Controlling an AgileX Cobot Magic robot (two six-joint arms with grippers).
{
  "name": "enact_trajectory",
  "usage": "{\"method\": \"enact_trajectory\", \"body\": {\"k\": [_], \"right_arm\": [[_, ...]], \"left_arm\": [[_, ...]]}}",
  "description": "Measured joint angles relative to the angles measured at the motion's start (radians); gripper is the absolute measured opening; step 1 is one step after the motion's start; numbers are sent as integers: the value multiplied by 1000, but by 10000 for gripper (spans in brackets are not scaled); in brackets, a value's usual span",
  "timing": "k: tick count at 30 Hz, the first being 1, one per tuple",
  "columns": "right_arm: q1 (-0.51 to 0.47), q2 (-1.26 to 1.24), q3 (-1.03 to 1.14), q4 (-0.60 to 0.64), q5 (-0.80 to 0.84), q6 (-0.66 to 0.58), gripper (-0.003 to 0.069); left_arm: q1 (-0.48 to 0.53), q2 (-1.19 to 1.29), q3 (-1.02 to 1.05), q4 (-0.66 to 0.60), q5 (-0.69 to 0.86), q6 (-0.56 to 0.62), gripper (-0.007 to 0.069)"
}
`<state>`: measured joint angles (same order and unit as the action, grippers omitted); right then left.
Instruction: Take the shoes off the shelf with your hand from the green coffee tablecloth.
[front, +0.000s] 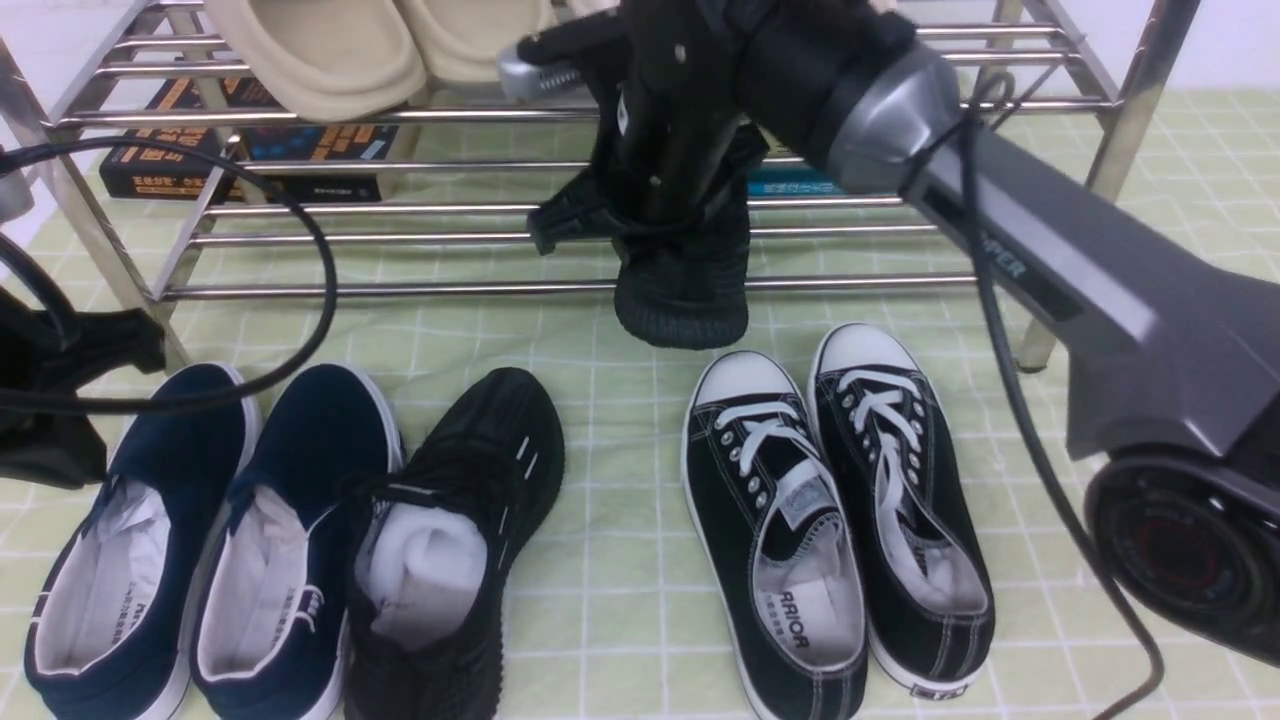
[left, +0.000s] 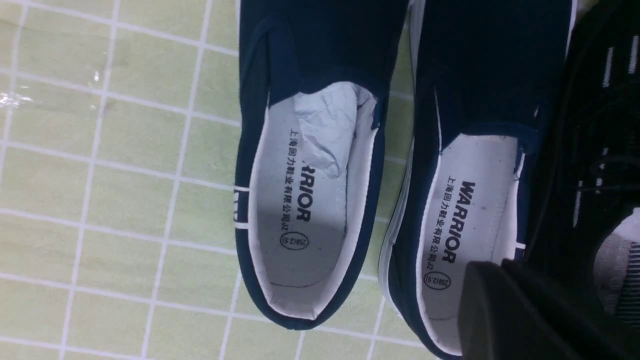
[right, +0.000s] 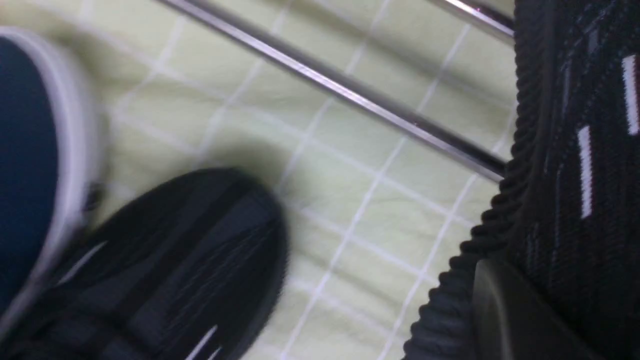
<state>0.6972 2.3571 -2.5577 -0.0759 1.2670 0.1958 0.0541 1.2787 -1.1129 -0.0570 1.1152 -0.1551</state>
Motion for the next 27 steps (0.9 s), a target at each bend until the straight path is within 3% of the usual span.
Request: {"method": "enact_trajectory", "body": {"k": [11,18,27], "right_arm": [[138,-115,19,66,0,-33,13],[185,-259,279,59,-1,2,16],[214,-333,612,31,-21,169,17]], "left_arm": [[0,0,0,1,5,0,37],[0,0,0,7,9,0,39],[0,0,0,16,10,0,44]]}}
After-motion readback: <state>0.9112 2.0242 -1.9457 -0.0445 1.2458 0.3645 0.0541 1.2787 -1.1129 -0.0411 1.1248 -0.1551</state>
